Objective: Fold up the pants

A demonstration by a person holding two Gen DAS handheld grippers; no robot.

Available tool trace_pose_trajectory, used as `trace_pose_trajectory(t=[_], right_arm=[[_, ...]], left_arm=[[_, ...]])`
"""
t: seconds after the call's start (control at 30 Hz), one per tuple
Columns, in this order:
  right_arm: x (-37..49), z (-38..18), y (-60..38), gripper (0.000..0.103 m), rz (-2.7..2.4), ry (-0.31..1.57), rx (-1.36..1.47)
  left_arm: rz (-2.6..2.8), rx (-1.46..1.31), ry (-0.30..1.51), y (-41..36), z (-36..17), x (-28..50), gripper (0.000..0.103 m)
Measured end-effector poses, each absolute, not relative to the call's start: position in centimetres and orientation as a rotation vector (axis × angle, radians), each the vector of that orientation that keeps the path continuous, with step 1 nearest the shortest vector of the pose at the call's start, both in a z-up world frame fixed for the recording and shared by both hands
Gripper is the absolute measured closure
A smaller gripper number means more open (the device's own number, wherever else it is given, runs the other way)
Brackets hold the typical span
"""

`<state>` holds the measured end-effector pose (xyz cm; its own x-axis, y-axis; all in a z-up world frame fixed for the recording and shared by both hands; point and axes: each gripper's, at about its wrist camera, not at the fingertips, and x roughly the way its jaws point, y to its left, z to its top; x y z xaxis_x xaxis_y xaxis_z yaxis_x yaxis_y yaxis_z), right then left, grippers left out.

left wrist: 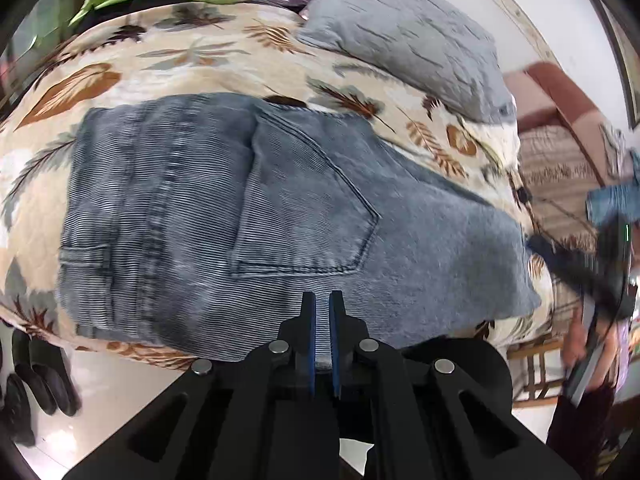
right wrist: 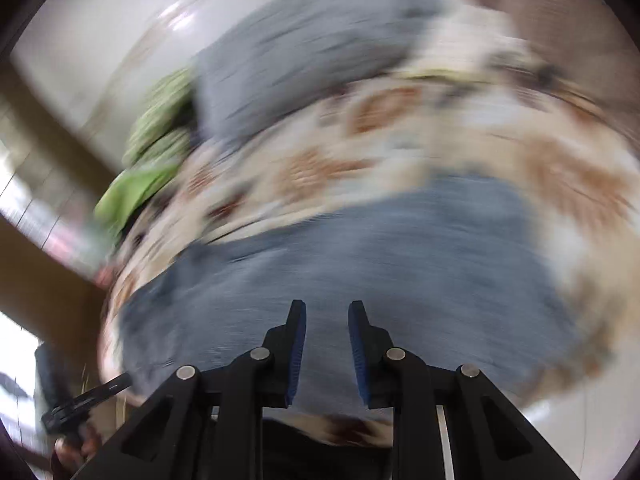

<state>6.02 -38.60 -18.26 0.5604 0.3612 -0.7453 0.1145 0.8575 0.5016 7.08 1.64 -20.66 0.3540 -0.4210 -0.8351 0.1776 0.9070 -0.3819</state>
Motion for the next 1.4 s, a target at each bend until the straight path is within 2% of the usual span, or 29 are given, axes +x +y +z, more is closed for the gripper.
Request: trace_pose_trajectory(t=[0.03,0.07,0.1,0.17,0.2,0.23,0.27,0.3,0.33,0.63,0.8,0.9,0.93,0.97,1.13,1.27,1.4], right_arm=[[8.2,-18.2,-36.9,0.078,0.217,0.994,0.525],[9.5,-18.1,-35.7,0.078,0.248,1.008,0.507],[11.2,-18.1,-34.1,0.078,0.278,1.022,0.478],[13.9,-18.4,-31.7,0.074,0.321,1.056,0.424],[15.2,-18.8,-30.6,0.072,0.333,1.081,0.401],[16.1,-19.2,-29.9,0.065,0.345,1.099,0.392],[17.1,-19.6,-29.1,0.049,0.355,1.121,0.386],[18.1,-20.1,-28.5,0.042,0.362,1.139,0.38],[18.4,-20.6,-28.1,0.039,0.371,1.149,0.38],[23.3,-24.1,-25.7,0.039,0.465,1.264,0.368],[24.1,-25.6,-24.6,0.044,0.526,1.327,0.322],[23.9,-25.5,-24.1,0.069,0.548,1.347,0.245],[23.7,-25.5,-23.6,0.08,0.552,1.36,0.186],[23.5,-25.4,-23.3,0.086,0.554,1.361,0.152],[22.3,-24.2,-21.3,0.094,0.515,1.327,-0.049],[22.8,-23.2,-20.5,0.095,0.425,1.252,-0.157],[23.8,-23.0,-20.4,0.095,0.378,1.2,-0.125]], left_arm=[[-0.391,-0.234,1.151,1.5,-20.8,7.1,0.093],[-0.378,-0.225,1.159,1.4,-21.0,7.4,0.08],[-0.357,-0.214,1.161,1.4,-21.2,7.5,0.061],[-0.285,-0.166,1.15,1.4,-21.4,7.8,0.036],[-0.26,-0.141,1.139,1.3,-21.5,7.9,0.035],[-0.255,-0.126,1.134,1.1,-21.6,7.9,0.035],[-0.254,-0.107,1.135,0.9,-21.7,8.1,0.034],[-0.249,-0.086,1.142,0.7,-22.0,8.2,0.034],[-0.247,-0.08,1.147,0.7,-22.2,8.3,0.034],[-0.256,-0.029,1.168,-0.4,-23.6,9.1,0.031],[-0.265,-0.037,1.179,-0.2,-23.5,9.4,0.031],[-0.264,-0.046,1.187,0.0,-23.6,9.5,0.031],[-0.263,-0.046,1.19,0.0,-23.6,9.6,0.031],[-0.262,-0.045,1.194,0.1,-23.5,9.5,0.031],[-0.258,-0.053,1.207,0.2,-23.5,9.9,0.031],[-0.253,-0.057,1.212,0.2,-23.4,10.2,0.031],[-0.251,-0.053,1.207,0.1,-23.4,10.0,0.031]])
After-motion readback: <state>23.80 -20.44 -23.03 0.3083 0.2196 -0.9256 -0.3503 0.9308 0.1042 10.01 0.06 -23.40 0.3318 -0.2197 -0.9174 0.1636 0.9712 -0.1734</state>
